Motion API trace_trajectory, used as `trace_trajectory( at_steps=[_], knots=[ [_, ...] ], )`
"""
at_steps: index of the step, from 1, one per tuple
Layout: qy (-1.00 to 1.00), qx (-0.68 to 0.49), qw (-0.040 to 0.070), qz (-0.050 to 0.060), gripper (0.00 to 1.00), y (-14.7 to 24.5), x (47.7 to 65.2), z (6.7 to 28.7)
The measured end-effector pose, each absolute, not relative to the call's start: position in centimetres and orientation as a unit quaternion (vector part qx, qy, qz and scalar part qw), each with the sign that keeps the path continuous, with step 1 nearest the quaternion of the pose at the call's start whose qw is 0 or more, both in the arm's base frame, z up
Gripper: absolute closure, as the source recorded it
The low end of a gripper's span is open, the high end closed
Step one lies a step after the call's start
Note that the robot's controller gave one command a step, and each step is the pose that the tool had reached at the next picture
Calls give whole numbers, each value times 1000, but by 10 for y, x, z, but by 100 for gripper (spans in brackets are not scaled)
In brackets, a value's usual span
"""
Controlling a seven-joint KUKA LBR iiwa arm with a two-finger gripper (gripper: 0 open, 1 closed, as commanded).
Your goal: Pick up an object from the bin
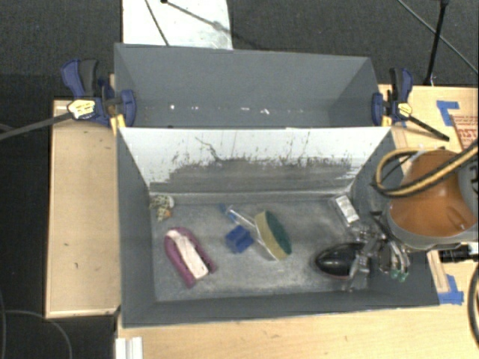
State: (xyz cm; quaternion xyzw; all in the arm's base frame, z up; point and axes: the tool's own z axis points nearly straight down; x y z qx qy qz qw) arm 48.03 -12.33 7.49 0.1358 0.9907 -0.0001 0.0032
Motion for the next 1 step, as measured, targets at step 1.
trace_trajectory(
  at_steps=[1],
  knots=[
    [985,-172,4,-2,100,-137,491,267]
  ],
)
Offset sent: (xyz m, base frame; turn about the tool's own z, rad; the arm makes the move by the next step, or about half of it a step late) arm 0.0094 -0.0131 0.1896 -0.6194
